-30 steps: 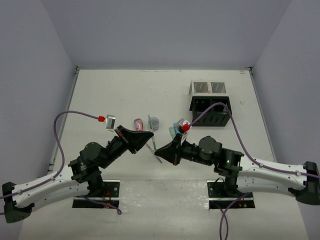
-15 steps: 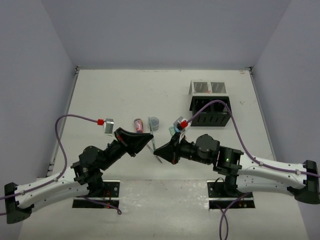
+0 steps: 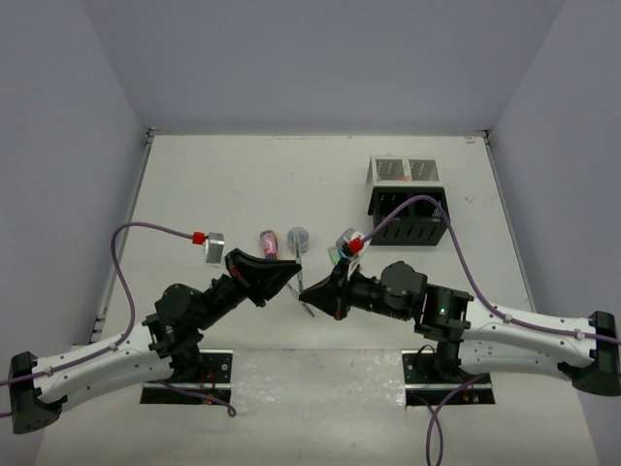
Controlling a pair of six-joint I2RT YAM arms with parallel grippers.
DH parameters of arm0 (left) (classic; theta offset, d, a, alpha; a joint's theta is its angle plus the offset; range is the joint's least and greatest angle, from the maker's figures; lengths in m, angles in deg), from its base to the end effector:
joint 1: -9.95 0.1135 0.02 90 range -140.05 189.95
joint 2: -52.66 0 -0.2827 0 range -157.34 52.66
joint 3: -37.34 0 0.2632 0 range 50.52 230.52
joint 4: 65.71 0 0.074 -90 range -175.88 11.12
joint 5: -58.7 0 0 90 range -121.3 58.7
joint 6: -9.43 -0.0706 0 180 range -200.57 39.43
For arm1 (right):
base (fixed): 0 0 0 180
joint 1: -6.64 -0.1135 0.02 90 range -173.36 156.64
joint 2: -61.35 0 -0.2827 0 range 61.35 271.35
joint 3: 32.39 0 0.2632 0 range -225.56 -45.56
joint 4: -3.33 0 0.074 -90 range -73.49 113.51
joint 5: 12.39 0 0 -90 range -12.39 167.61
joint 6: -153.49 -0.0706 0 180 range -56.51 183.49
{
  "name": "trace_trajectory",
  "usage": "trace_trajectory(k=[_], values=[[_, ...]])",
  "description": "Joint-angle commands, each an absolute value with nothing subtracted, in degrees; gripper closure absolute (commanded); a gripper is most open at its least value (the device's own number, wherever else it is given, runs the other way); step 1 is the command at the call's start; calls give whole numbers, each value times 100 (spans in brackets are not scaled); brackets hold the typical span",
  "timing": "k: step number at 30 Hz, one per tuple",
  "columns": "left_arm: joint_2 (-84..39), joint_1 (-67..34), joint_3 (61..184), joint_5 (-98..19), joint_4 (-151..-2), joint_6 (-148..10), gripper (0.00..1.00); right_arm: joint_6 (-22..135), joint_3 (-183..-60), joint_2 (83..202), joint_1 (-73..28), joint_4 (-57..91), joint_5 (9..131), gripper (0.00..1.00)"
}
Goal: Sort the stationery into containers
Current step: Close the pen cap on the pen.
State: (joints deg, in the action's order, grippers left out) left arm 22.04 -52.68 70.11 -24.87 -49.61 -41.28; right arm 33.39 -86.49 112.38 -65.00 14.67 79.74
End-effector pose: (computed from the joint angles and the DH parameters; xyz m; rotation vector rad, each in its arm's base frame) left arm 0.0882 -0.1532 0.3125 0.1759 1.3868 -1.4475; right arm 0.0806 0.2346 0.3266 -0.6425 1.7798 1.2475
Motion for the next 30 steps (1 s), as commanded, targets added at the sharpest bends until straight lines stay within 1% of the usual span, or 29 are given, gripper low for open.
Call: trace_trajectory(k=[1,7,11,13,14,17,19,23,25,28,30], values=[[2189,-5290,6950,-2964,-4749,-4295,100,3878,-8794,11023,-6490,879,8427,100],[2357,-5289,6906,-2852,-4794,-4334,99,3983,-8647,10799,-6487,621,8419,100],[2344,-5289,6999,-2797,-4864,-4332,83,3974,-8697,10875,-6490,675,8234,100],[2294,-5289,7056,-2806,-4865,-4349,81,3958,-8715,10908,-6490,667,8215,100],[2261,-5289,7073,-2822,-4873,-4357,77,3958,-8731,10925,-6490,667,8175,100],[2122,-5289,7164,-2876,-4852,-4380,68,3956,-8772,10972,-6499,668,8126,100],[2055,-5289,7221,-2925,-4821,-4401,64,3967,-8787,11008,-6499,667,8109,100],[2051,-5289,7253,-2919,-4816,-4433,66,3990,-8826,11047,-6499,692,8044,100],[2071,-5289,7256,-2925,-4825,-4443,69,4000,-8830,11076,-6499,702,8027,100],[2073,-5289,7258,-2922,-4856,-4439,86,3996,-8819,11081,-6499,693,8039,100],[2067,-5289,7258,-2910,-4874,-4427,92,3995,-8826,11068,-6492,687,8051,100]])
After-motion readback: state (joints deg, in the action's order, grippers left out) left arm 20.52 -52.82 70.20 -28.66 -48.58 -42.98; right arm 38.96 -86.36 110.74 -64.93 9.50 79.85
